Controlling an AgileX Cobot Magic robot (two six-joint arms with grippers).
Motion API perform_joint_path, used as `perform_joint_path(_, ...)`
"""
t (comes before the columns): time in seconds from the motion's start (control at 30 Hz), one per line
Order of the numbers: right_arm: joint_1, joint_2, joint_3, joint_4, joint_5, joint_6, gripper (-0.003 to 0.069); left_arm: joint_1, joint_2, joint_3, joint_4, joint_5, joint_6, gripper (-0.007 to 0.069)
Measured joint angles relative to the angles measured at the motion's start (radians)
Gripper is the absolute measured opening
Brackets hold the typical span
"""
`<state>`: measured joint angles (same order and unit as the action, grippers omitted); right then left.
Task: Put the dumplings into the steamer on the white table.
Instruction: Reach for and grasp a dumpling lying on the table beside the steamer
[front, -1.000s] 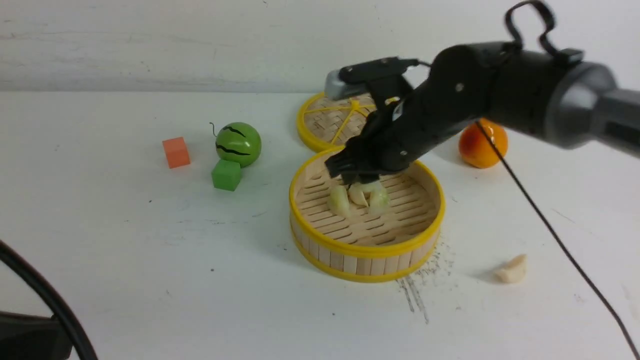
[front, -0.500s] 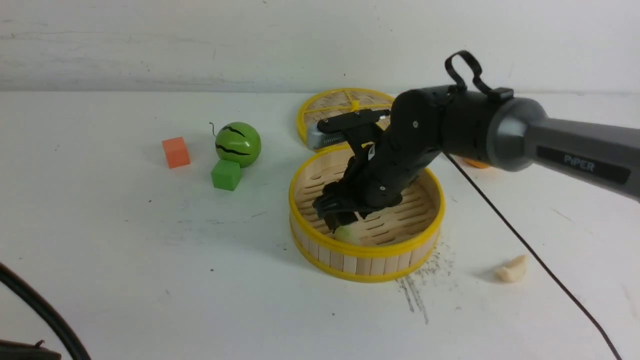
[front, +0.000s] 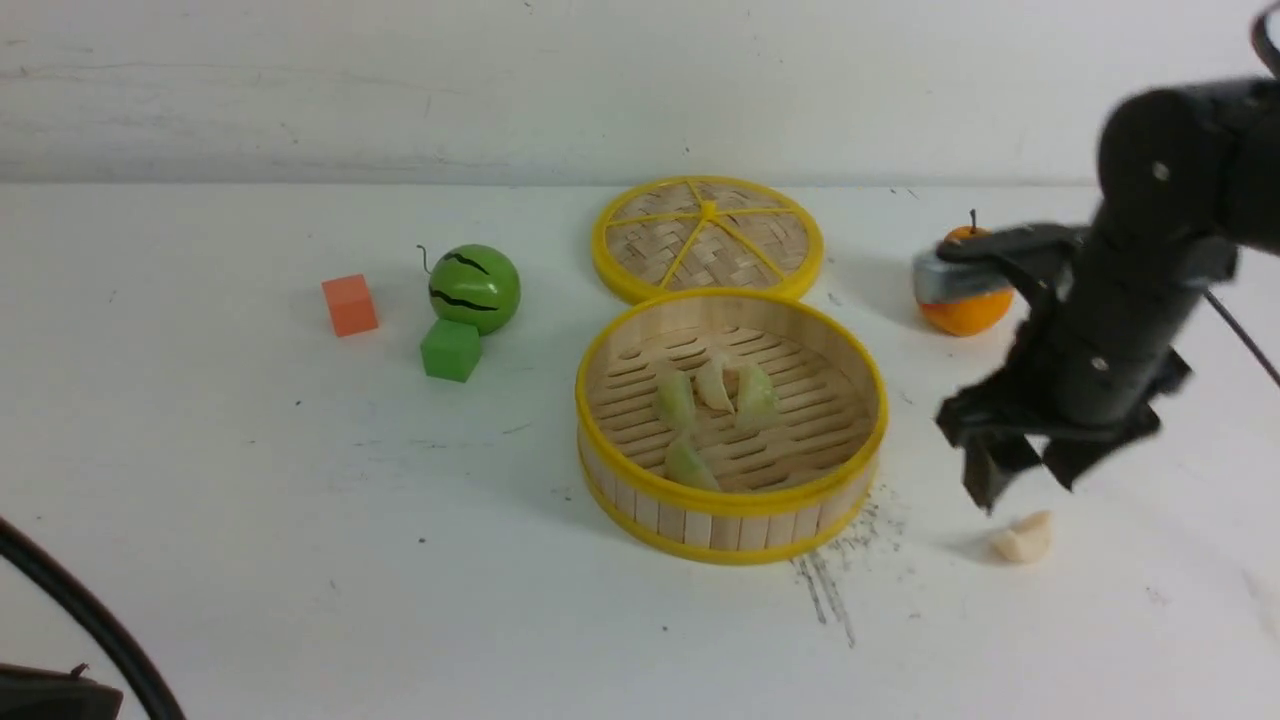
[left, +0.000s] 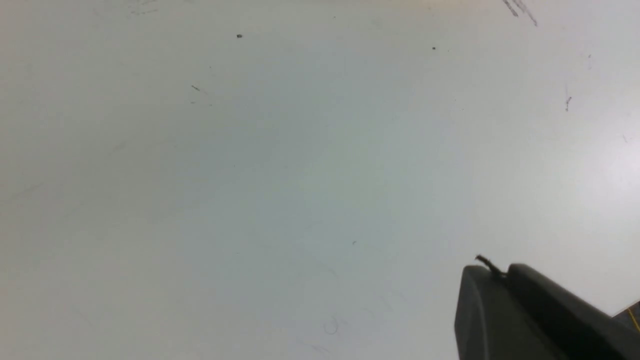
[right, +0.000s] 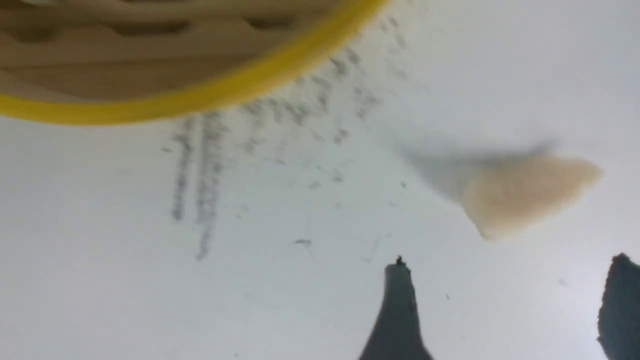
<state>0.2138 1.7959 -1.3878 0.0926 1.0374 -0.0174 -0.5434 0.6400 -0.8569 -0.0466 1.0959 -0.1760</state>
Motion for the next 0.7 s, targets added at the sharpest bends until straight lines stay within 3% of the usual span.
perform_joint_path(0.2,-0.154,-0.007,0.237,0.129,-0.313,0.164,0.0493,0.0,0.0,0.0,0.0,-0.04,0.035,0.0041)
perform_joint_path(0.37,-0.177,0.001,0.279,0.185,-0.468,0.248,0.0492,0.0,0.0,0.0,-0.001,-0.044,0.036,0.0041)
perform_joint_path(0.7,-0.177,0.065,0.277,0.264,-0.477,0.256,0.0489,0.0,0.0,0.0,-0.001,-0.015,0.036,0.0049)
